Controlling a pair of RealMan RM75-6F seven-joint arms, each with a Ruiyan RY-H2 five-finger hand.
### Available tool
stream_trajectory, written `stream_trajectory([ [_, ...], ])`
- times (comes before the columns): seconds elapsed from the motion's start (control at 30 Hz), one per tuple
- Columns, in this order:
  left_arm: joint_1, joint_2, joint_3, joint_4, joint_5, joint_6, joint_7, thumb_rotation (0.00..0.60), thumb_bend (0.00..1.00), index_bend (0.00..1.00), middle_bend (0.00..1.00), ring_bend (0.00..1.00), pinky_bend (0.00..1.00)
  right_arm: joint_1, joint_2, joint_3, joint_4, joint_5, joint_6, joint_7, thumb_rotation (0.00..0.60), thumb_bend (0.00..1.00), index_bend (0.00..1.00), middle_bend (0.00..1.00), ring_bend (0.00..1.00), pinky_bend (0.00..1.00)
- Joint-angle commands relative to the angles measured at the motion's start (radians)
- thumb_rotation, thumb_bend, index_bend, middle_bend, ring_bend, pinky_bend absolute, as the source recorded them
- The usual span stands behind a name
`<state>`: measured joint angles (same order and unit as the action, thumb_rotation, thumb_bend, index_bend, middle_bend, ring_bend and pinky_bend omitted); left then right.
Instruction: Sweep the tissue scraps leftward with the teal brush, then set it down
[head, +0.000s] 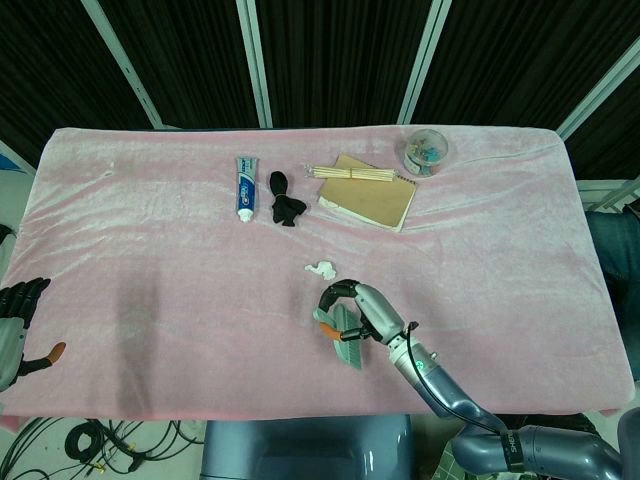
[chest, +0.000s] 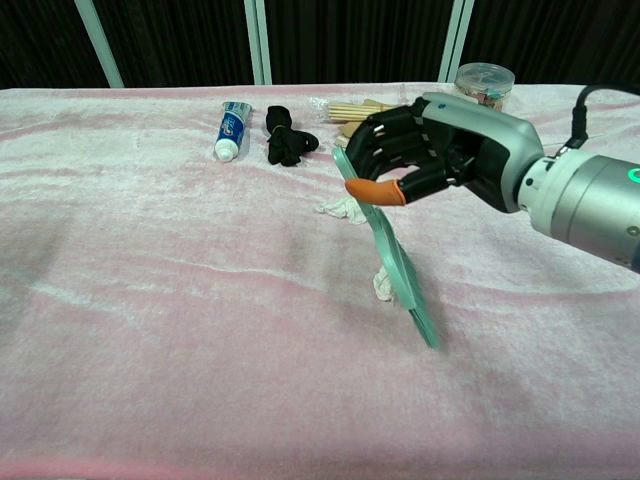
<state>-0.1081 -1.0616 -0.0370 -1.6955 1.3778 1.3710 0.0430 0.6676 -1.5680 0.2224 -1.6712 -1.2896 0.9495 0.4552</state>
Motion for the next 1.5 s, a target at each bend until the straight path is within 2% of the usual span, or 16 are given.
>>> stream_trajectory([
  [0.03,0.000,0.001,0.000,0.000,0.000,0.000,-0.001,0.600,0.25,0.03,0.05,0.01,0.03,0.016,-0.052,0.060,0.015,0.061,0.014,0.026,0.600,0.50,0.82,0.75,0.42,0.18],
  [0.17,0.001,0.002,0.000,0.002,0.001,0.000,-0.007,0.600,0.25,0.03,0.05,0.01,0.03,0.033,-0.095,0.142,0.032,0.137,0.010,0.091,0.600,0.50,0.82,0.75,0.42,0.17],
  [0.3,-0.001,0.003,0.000,0.003,0.000,-0.004,-0.013,0.600,0.25,0.03,0.05,0.01,0.03,0.042,-0.077,0.188,0.020,0.151,-0.009,0.134,0.600,0.50,0.82,0.75,0.42,0.18],
  [0.37,-0.002,0.003,0.001,0.004,0.001,-0.006,-0.012,0.600,0.25,0.03,0.05,0.01,0.03,0.041,-0.040,0.209,0.063,0.121,0.029,0.080,0.600,0.50,0.82,0.75,0.42,0.18],
  [0.43,-0.002,0.003,0.001,0.003,0.001,-0.005,-0.011,0.600,0.25,0.03,0.05,0.01,0.03,0.043,-0.032,0.207,0.097,0.109,0.048,0.039,0.600,0.50,0.82,0.75,0.42,0.17],
  [0.57,-0.001,0.002,0.001,0.002,0.001,-0.005,-0.010,0.600,0.25,0.03,0.05,0.01,0.03,0.045,-0.020,0.177,0.179,0.066,0.074,-0.041,0.600,0.50,0.82,0.75,0.42,0.18],
  [0.63,-0.001,0.003,0.001,0.000,0.001,-0.004,-0.007,0.600,0.25,0.03,0.05,0.01,0.03,0.048,-0.009,0.146,0.222,0.036,0.066,-0.078,0.600,0.50,0.82,0.75,0.42,0.17],
  [0.77,0.001,0.002,0.002,-0.003,-0.001,-0.001,-0.001,0.600,0.25,0.03,0.05,0.01,0.03,0.058,0.003,0.050,0.330,-0.037,0.046,-0.233,0.600,0.50,0.82,0.75,0.42,0.18],
  [0.83,0.001,0.002,0.002,-0.003,-0.002,-0.001,0.000,0.600,0.25,0.03,0.05,0.01,0.03,0.061,0.004,0.030,0.346,-0.049,0.038,-0.269,0.600,0.50,0.83,0.75,0.42,0.18],
  [1.03,0.001,0.002,0.002,-0.004,-0.003,-0.003,0.002,0.600,0.25,0.03,0.05,0.01,0.03,0.074,0.021,-0.013,0.363,-0.056,-0.015,-0.344,0.600,0.50,0.84,0.76,0.42,0.18],
  [1.27,-0.001,0.004,0.002,-0.005,-0.004,-0.006,0.002,0.600,0.25,0.03,0.05,0.04,0.04,0.100,0.036,-0.057,0.377,-0.040,-0.079,-0.521,0.600,0.50,0.84,0.76,0.42,0.18],
  [1.4,0.000,0.004,0.002,-0.004,-0.004,-0.005,0.001,0.600,0.25,0.03,0.05,0.04,0.04,0.109,0.030,-0.064,0.371,0.020,-0.111,-0.648,0.600,0.49,0.84,0.76,0.42,0.18],
  [1.5,0.000,0.004,0.002,-0.004,-0.004,-0.004,0.000,0.600,0.25,0.03,0.05,0.04,0.04,0.114,0.033,-0.057,0.339,0.089,-0.141,-0.699,0.600,0.44,0.84,0.75,0.42,0.17],
])
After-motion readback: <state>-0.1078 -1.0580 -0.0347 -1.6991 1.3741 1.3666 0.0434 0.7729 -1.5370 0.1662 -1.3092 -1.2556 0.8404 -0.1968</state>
